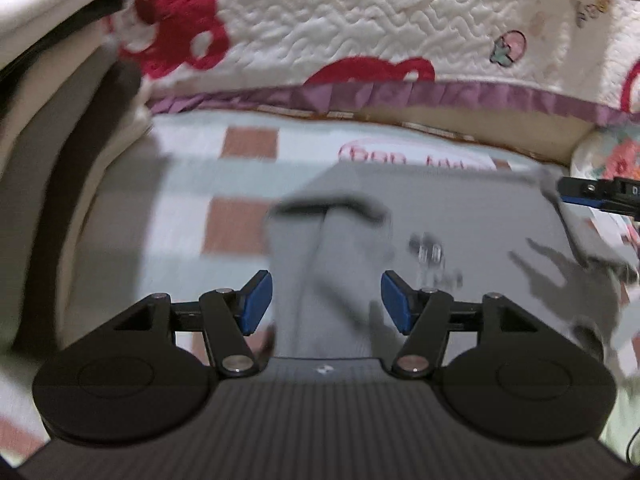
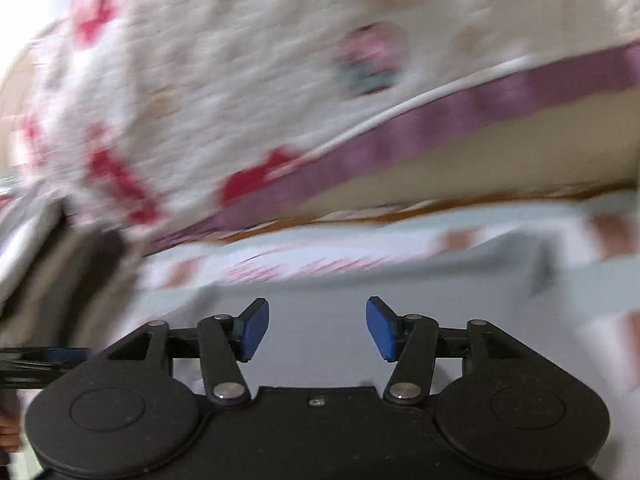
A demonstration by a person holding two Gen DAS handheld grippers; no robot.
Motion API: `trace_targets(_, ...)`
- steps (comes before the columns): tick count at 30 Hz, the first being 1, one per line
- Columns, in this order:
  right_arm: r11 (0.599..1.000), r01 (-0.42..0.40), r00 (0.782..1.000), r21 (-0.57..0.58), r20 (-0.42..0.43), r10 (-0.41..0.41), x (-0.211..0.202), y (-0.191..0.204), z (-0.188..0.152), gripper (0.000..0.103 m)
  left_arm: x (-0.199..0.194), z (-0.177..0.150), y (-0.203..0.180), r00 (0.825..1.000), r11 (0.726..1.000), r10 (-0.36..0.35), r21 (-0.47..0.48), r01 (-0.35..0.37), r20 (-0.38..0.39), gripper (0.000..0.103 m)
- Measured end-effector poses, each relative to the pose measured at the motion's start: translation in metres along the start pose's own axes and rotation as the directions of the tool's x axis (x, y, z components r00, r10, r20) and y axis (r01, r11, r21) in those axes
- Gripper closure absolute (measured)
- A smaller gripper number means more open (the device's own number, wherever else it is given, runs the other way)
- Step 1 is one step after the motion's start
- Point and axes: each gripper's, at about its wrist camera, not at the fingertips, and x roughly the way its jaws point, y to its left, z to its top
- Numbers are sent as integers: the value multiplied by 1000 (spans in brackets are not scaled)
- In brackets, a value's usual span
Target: Fold clothes
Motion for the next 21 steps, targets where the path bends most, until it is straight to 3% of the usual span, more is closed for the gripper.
trace_targets(4, 992, -88, 993, -94, -86, 80, 11, 56, -43, 39, -35, -42, 9, 995, 996, -84, -7, 85, 55, 43)
trace_targets(8, 951, -102, 985, -291, -163, 56, 29, 98, -56, 39, -42, -70, 18, 976, 976, -207, -60, 212, 69, 43)
trace_targets(9, 939, -121, 982, -321, -174, 67, 34, 104, -54, 49, -39, -75, 17, 974, 975, -215, -50, 218, 70, 43)
trace_targets(10, 926, -140, 979, -350, -186, 78, 40, 111, -51, 66, -37, -78, 15, 974, 976, -213, -36, 216, 80, 43)
trace_targets(11, 929, -162, 973, -332, -210, 94, 49, 113, -46, 100, -34, -80, 12, 974, 977, -208, -20, 211, 94, 44)
trace_targets(14, 960, -188, 956, -209, -262, 130, 81, 114, -28, 98, -24, -80, 6, 967, 972, -230, -27, 234, 109, 44)
trace_targets(17, 969, -145, 956, -200, -281, 85, 114, 119, -19, 88, -16, -77, 3, 954, 957, -274, -67, 283, 119, 43)
trace_targets(19, 963, -103, 956, -247, -290, 28, 134, 126, -19, 69, -12, -75, 1, 949, 951, -287, -78, 298, 128, 43)
trace_targets(20, 963, -89, 954, -255, -299, 9, 145, 126, -19, 52, -11, -74, 0, 949, 951, -287, -79, 298, 129, 43)
trace_targets(21, 966, -76, 952, -248, -306, -3, 154, 124, -19, 50, -9, -73, -1, 949, 951, -287, -81, 298, 130, 43)
